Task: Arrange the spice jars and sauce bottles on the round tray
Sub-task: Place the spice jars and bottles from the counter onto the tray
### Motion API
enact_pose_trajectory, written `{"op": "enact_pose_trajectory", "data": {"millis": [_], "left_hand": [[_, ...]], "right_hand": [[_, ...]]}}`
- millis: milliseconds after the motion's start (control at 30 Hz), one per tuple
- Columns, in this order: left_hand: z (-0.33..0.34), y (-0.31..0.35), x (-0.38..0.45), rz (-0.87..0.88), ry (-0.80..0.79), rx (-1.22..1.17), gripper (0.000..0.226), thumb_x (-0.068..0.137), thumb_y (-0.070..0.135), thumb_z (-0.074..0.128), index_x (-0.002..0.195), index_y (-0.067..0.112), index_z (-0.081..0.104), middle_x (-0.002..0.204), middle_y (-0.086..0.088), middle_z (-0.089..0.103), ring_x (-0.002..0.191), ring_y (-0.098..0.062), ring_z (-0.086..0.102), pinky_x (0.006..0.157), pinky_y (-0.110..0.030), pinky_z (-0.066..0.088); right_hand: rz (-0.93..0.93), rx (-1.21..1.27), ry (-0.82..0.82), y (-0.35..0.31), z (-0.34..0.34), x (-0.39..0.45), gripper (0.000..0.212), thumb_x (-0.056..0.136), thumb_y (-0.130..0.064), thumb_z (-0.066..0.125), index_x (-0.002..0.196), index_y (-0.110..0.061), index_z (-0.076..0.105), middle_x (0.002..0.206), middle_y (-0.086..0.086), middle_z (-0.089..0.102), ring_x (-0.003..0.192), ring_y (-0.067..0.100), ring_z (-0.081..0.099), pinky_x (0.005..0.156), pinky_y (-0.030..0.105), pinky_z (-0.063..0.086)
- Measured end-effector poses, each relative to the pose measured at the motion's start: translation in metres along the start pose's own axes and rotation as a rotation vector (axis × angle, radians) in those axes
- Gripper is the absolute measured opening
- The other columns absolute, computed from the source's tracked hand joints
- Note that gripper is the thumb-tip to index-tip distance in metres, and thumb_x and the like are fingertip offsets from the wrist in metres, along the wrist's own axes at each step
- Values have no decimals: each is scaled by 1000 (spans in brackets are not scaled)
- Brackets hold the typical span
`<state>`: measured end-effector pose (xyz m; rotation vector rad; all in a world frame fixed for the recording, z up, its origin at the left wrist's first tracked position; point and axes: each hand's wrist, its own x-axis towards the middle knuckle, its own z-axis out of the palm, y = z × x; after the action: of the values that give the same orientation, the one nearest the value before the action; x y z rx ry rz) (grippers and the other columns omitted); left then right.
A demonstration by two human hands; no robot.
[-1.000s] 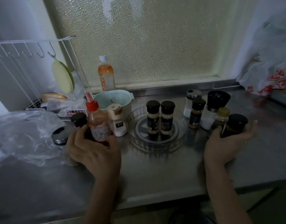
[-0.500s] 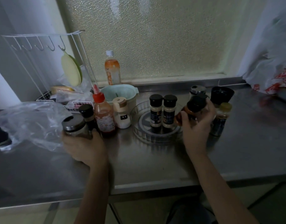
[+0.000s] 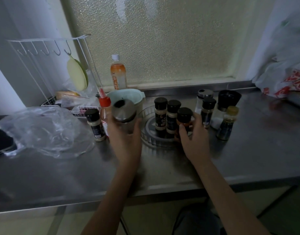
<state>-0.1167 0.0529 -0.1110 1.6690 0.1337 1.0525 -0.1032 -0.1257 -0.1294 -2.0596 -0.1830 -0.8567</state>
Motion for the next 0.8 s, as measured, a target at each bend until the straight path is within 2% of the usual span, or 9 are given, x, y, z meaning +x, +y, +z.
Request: {"op": "enact_pose_trajectory", "data": {"millis": [200, 367, 467, 500, 567, 633, 667, 733, 800], "left_hand": [[35, 1, 4, -22, -318, -75, 56, 72, 27, 77, 121, 17, 52, 117, 0, 63, 108, -11, 60, 94, -39, 51], [43, -12, 5, -28, -447, -35, 54, 69, 19, 80, 116, 19, 54, 111, 3, 65, 104, -10, 62, 91, -31, 51], [41, -14, 8, -51, -503, -78, 52, 74, 13, 76, 119, 22, 52, 111, 9, 63, 105, -3, 60, 93, -26, 49], [40, -15, 9, -28, -518, -103, 52, 77, 9, 73, 122, 23, 51, 115, 11, 62, 108, -2, 59, 95, -25, 47], [37, -16, 9, 54, -525, -100, 58, 78, 2, 66, 127, 27, 46, 123, 12, 58, 117, -3, 53, 99, -25, 42], [32, -17, 9, 126, -425, 2, 61, 75, 4, 60, 130, 25, 44, 131, 3, 52, 124, -12, 46, 104, -28, 36], [29, -17, 9, 166, -327, 75, 58, 75, 5, 58, 130, 17, 45, 131, -5, 52, 124, -19, 45, 104, -31, 36], [22, -17, 9, 207, -73, 211, 51, 73, 4, 56, 123, 3, 49, 125, -20, 52, 118, -31, 46, 100, -41, 38], [15, -18, 13, 97, 154, 287, 52, 72, 8, 56, 122, -1, 46, 124, -24, 50, 116, -37, 44, 98, -45, 36]], "right_hand": [[4, 28, -12, -7, -5, -10, 33, 90, -29, 44, 121, -18, 45, 71, -10, 59, 58, 2, 56, 50, 9, 37], [-49, -20, -46, -10, -5, -13, 36, 85, -40, 40, 115, -21, 47, 73, -8, 62, 58, 8, 59, 49, 20, 44], [-29, 31, -18, -11, -5, -13, 33, 85, -35, 45, 114, -22, 47, 86, -8, 64, 74, 10, 64, 61, 15, 47], [-41, 57, 68, -13, -8, -11, 31, 85, -27, 49, 115, -20, 48, 95, -6, 63, 84, 12, 63, 71, 16, 48], [-79, -17, 363, -10, -16, -7, 34, 82, -12, 56, 115, -7, 50, 108, 10, 60, 100, 23, 58, 88, 31, 47], [66, -158, 638, 6, -22, -1, 43, 81, -13, 58, 120, 2, 48, 118, 22, 54, 110, 34, 52, 95, 47, 44], [209, -192, 694, 15, -25, 3, 51, 81, -19, 58, 125, 0, 43, 125, 22, 50, 116, 37, 49, 97, 51, 41], [472, -212, 652, 35, -29, 10, 68, 79, -34, 60, 135, -7, 32, 136, 19, 44, 123, 38, 45, 100, 54, 39], [633, -208, 539, 46, -29, 14, 70, 79, -37, 62, 136, -11, 32, 135, 18, 48, 122, 39, 48, 100, 52, 40]]}}
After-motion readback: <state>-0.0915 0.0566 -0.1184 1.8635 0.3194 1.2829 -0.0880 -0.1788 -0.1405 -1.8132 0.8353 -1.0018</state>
